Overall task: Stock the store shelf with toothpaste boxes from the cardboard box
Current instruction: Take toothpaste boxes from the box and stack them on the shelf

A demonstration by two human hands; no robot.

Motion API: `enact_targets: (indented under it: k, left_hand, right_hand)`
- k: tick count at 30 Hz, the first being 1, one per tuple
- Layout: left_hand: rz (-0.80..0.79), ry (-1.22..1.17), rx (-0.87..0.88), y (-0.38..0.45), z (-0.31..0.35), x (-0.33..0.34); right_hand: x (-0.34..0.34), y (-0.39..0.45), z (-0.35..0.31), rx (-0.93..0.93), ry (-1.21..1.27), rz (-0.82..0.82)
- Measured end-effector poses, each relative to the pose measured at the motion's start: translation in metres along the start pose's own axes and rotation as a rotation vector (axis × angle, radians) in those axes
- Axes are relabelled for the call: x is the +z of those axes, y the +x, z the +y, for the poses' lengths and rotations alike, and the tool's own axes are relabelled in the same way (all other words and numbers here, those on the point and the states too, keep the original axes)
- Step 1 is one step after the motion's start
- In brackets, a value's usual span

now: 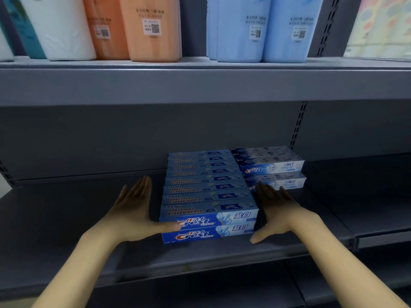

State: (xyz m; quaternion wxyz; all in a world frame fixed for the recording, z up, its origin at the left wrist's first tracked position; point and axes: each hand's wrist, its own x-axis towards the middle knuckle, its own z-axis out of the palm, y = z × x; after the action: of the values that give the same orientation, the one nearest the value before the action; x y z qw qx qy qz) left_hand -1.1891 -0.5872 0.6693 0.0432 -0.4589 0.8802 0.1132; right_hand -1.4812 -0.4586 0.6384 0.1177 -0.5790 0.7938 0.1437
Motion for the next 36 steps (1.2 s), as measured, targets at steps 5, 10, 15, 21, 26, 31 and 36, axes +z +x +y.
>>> enact_targets:
  k: [5,10,15,21,26,31,36]
  left_hand:
    - [0.074,0.033,0.174,-0.010,0.058,-0.007]
    - [0.070,0.043,0.206,0.000,0.130,0.001]
    - [0.082,0.013,0.197,0.046,0.194,0.003]
    - [0.133,0.246,0.221,0.111,0.240,0.012]
    - [0.105,0.358,0.139,0.141,0.259,0.029]
    - [0.115,0.366,0.102,0.149,0.261,0.039]
    - [0.112,0.377,0.102,0.148,0.259,0.038]
  right_hand:
    - [-0.007,-0.009,0.019,0.002,0.012,0.002]
    - [-0.009,-0.012,0.053,-0.010,0.015,0.105]
    - [-0.011,0.012,0.098,0.006,0.047,0.321]
    - [-0.014,0.048,0.119,-0.038,0.071,0.387]
    - [-0.001,0.068,0.128,0.019,0.079,0.459]
    - [0.000,0.075,0.128,-0.005,0.105,0.490]
    - [-0.001,0.078,0.128,-0.021,0.107,0.464]
